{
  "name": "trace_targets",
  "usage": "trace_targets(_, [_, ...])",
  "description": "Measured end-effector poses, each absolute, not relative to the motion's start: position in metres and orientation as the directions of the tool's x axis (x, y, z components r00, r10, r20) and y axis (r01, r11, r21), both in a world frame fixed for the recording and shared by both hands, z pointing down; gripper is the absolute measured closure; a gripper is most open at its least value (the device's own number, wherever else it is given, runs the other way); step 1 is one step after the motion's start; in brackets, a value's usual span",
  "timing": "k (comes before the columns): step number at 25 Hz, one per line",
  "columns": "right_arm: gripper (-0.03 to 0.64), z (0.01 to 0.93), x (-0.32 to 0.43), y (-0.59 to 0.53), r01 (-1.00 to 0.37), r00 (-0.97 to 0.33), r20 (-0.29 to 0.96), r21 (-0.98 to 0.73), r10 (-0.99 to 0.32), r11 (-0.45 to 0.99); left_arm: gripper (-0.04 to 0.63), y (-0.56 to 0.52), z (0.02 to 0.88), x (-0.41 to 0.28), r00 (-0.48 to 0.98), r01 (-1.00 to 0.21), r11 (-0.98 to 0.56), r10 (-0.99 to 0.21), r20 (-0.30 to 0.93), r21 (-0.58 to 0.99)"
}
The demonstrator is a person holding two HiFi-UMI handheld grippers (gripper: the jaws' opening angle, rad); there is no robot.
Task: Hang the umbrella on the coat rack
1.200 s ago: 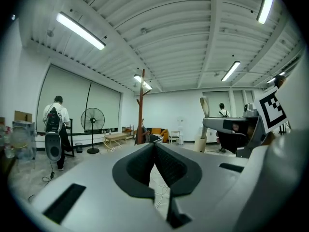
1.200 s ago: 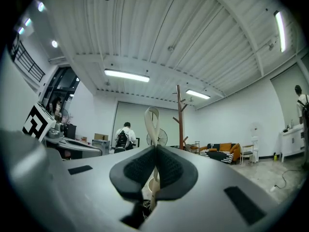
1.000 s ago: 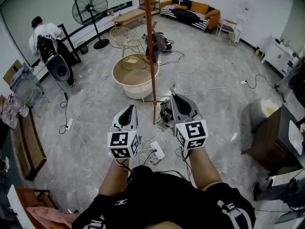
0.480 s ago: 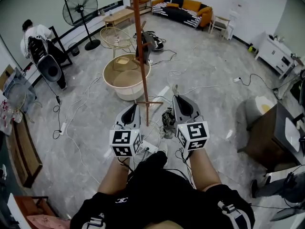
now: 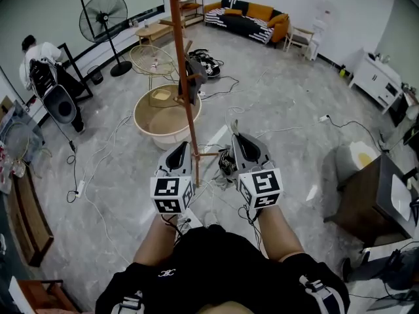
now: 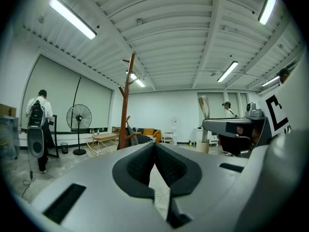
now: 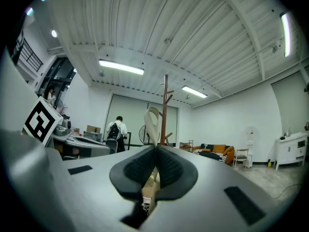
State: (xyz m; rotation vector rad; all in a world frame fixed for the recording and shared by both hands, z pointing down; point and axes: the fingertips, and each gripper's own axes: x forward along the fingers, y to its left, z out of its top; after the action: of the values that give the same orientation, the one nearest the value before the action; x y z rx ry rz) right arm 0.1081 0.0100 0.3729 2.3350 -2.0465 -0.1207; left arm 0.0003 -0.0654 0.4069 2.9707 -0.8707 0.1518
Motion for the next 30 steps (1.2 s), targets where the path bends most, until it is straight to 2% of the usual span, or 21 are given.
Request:
trace_targets(16, [0.6,0.392,0.246,-0.238,-0.993,0.079,-0.026,0.087,-0.997,-0.081,0.577,-0.294,0.425,0.129,0.802,-0.587,-0.809,-0.581,0.135,0.007])
trace_targets(23, [0.6,0.415,0.296,-0.323,-0.998,0.015,0.023,0.064,-1.0,-0.014,0.577,-0.362,0.439,0.162,0.731,-0.667,-0.745,-0.656,0.187,-0.009])
trace_targets(30, [0.6,0.44,0.328,-0.401,-0.993,-0.061,0.086,0.095,-0.994,0.069,0.577,-0.419,0.43,0.18,0.644,-0.749,-0.661,-0.741,0.189,-0.042])
